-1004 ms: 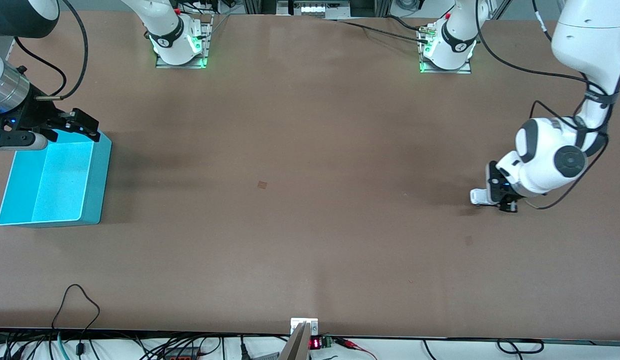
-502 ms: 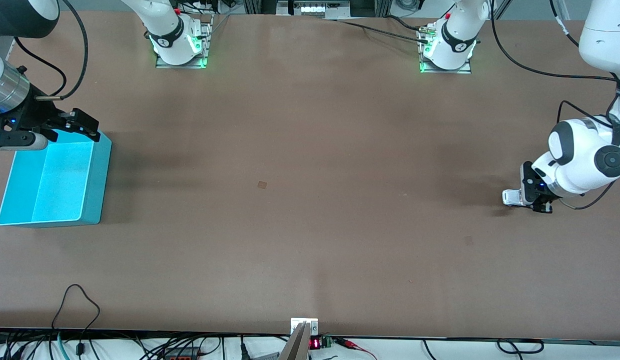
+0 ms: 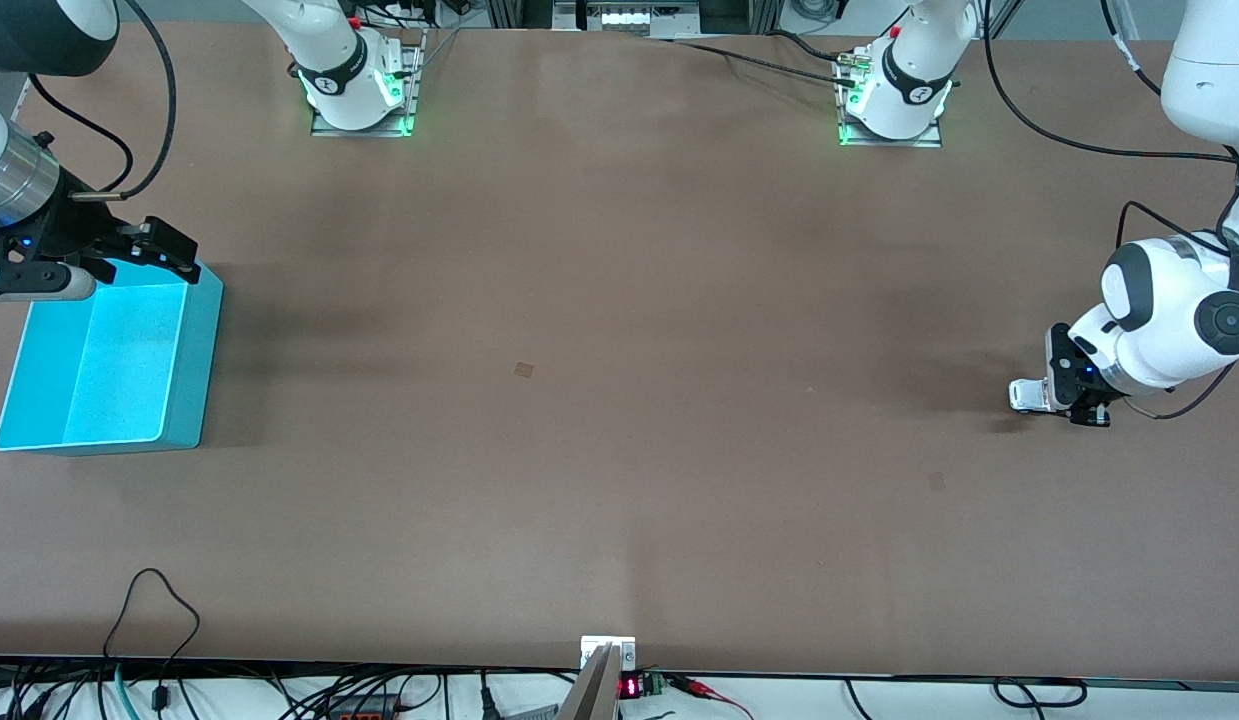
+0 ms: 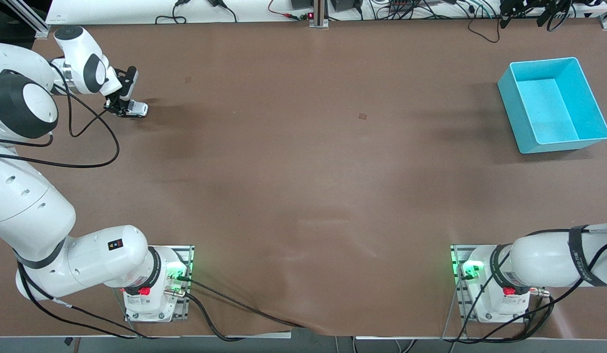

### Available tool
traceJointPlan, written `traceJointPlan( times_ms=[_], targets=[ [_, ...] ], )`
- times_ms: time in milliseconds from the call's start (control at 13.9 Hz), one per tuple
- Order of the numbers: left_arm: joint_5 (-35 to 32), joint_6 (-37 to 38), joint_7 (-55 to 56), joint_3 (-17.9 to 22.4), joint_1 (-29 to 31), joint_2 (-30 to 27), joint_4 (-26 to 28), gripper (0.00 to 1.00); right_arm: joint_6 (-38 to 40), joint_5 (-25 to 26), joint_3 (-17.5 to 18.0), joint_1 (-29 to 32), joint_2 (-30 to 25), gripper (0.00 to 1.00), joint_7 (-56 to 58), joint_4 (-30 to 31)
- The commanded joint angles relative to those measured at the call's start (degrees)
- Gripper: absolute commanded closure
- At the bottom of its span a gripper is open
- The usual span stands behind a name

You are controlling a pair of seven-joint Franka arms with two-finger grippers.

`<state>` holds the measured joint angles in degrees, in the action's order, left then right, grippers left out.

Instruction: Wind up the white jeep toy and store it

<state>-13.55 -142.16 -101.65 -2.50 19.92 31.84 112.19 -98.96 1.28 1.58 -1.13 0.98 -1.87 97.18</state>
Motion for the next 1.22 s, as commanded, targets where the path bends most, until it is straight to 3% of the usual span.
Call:
traceJointPlan(
  times_ms=[0, 358, 717, 1147],
  targets=[
    [-1.6, 0.7, -1.1, -1.2, 0.7, -0.3, -0.5, 0.00, -0.7, -0.4, 0.3, 0.3, -1.7, 0.00, 0.8, 1.8],
    [-1.3, 12.2, 0.1, -4.9, 0.6, -5.1, -3.5, 0.00, -0.7, -0.4, 0.3, 0.3, -1.7, 0.00, 0.8, 1.8],
    [-1.4, 31.8, 9.0, -8.8, 0.6, -6.6, -14.3, 0.00, -0.7, -0.4, 0.3, 0.3, -1.7, 0.00, 0.8, 1.8],
    [-1.4, 49.5, 27.4, -16.7, 0.6, -6.7, -25.3, 0.00, -0.7, -0.4, 0.2, 0.3, -1.8, 0.00, 0.8, 1.8]
  ],
)
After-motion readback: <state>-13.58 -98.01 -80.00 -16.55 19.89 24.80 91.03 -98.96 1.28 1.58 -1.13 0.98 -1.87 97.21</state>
